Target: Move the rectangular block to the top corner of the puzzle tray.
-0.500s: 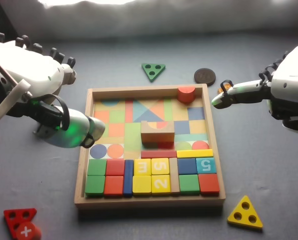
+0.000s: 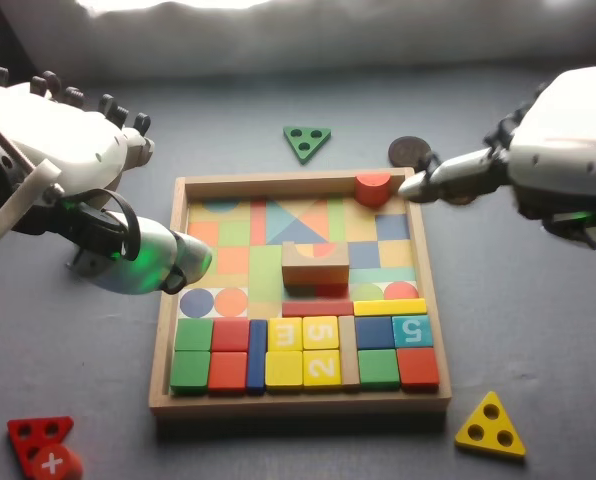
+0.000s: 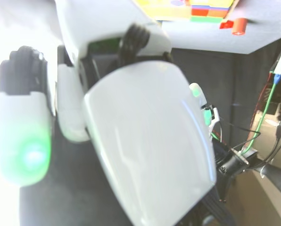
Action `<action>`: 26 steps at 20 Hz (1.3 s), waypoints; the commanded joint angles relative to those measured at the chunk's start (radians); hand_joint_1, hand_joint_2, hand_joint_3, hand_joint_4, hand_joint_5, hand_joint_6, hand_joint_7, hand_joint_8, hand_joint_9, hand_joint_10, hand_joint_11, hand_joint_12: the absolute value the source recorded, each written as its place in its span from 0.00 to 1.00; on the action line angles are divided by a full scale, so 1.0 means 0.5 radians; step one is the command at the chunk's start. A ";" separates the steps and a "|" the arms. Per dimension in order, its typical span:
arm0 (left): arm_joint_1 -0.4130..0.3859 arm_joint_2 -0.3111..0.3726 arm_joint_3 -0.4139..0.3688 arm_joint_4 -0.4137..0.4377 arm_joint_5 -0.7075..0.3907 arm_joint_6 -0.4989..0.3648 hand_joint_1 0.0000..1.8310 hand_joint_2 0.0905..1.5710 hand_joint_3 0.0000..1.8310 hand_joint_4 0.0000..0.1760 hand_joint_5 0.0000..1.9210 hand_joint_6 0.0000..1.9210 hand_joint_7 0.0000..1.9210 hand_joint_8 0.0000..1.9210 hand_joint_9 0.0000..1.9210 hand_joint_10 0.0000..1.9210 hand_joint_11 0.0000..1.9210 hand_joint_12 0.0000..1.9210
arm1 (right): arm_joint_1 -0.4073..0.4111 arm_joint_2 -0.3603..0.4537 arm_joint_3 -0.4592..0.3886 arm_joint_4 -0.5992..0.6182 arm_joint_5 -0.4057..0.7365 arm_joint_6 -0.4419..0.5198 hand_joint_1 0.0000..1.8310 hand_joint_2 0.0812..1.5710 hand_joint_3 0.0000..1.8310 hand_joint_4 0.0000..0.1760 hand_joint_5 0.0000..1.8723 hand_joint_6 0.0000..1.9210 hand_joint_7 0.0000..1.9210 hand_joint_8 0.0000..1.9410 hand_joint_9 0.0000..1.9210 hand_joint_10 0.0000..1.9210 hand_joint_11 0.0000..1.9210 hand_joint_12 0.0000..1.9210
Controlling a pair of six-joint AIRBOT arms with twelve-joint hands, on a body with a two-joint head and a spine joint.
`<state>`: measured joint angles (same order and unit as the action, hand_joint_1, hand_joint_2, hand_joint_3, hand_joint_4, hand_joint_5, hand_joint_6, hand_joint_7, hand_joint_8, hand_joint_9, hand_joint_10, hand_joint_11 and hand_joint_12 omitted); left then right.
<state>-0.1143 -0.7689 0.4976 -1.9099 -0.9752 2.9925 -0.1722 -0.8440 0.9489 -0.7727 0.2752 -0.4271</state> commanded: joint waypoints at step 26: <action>-0.024 0.028 -0.007 0.148 -0.002 0.011 0.01 0.74 0.00 0.00 0.08 0.00 0.08 0.00 0.08 0.00 0.00 0.25 | 0.080 -0.627 0.600 -1.074 0.311 0.977 0.99 0.52 0.37 0.00 0.19 0.00 0.78 1.00 0.93 1.00 0.99 1.00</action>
<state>-0.1165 -0.7689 0.4976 -1.9156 -0.9768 2.9925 -0.1387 -1.1698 1.2499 -1.3376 0.3912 0.0616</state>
